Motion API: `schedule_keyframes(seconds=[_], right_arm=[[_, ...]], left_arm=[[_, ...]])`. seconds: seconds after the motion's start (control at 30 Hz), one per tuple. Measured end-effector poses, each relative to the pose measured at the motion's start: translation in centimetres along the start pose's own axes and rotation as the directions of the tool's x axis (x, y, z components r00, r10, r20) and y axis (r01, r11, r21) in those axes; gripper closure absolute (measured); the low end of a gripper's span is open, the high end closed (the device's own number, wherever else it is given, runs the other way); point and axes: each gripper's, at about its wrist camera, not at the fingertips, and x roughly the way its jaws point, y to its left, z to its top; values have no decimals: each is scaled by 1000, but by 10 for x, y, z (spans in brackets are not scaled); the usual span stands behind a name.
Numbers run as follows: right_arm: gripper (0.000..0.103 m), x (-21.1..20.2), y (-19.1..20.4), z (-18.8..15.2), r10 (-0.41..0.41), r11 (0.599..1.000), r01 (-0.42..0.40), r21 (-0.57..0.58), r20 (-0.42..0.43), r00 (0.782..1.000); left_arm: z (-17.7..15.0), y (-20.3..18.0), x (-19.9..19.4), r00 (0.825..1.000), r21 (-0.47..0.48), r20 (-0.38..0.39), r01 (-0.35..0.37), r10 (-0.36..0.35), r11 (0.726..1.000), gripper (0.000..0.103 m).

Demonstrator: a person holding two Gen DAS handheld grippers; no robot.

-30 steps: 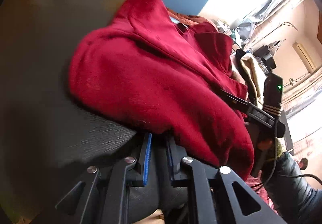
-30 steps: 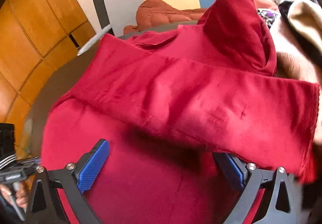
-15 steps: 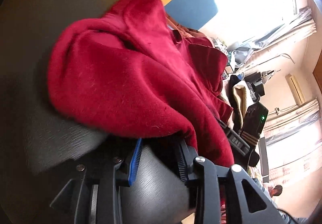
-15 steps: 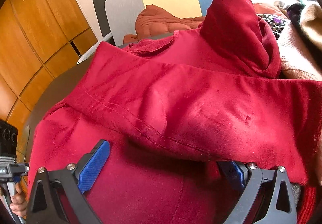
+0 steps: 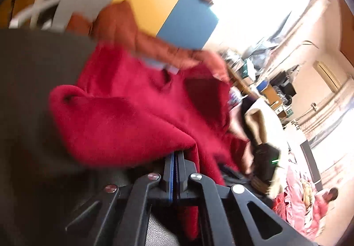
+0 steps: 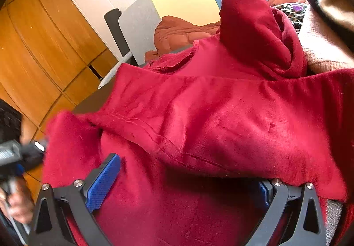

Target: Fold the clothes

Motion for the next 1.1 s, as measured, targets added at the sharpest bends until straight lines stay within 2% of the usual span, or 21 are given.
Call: schedule_keyframes(seconds=[0.1, 0.2, 0.3, 0.43, 0.5, 0.57, 0.67, 0.8, 0.93, 1.07, 1.1], right_arm=[[0, -2, 0, -2, 6, 1000, -6, 4, 4, 1000], [0, -3, 0, -3, 6, 1000, -6, 5, 6, 1000], [0, -3, -1, -3, 7, 1000, -7, 4, 6, 1000], [0, -3, -1, -2, 2, 1000, -2, 1, 5, 1000], [0, -3, 0, -2, -2, 1000, 2, -1, 4, 1000], [0, -3, 1, -2, -6, 1000, 7, -5, 3, 1000], [0, -2, 0, 0, -11, 1000, 11, -9, -1, 1000], [0, 0, 0, 1, -21, 1000, 21, -18, -6, 1000], [0, 1, -1, 3, -28, 999, 27, -23, -10, 1000], [0, 1, -1, 3, -33, 999, 33, -28, -12, 999], [0, 1, -1, 3, -33, 999, 32, -27, -12, 999]], left_arm=[[9, -11, -39, 999, 41, 29, 19, -21, 999, 103], [9, -5, -80, 998, 57, 61, 10, -13, 998, 103], [7, 24, -111, 994, -13, 100, -31, 32, 999, 101], [-10, 80, -113, 984, -141, 70, -153, 164, 978, 94], [-26, 109, -107, 975, -201, 24, -211, 220, 957, 89], [-44, 127, -93, 972, -228, -31, -233, 232, 946, 84], [-66, 142, -75, 981, -276, -95, -187, 167, 943, 79], [-75, 140, -50, 986, -292, -131, -135, 100, 947, 74], [-70, 126, -21, 989, -284, -142, -82, 43, 955, 73], [-60, 109, 6, 987, -260, -153, -96, 57, 961, 73], [-57, 106, 10, 986, -253, -154, -100, 62, 962, 76]])
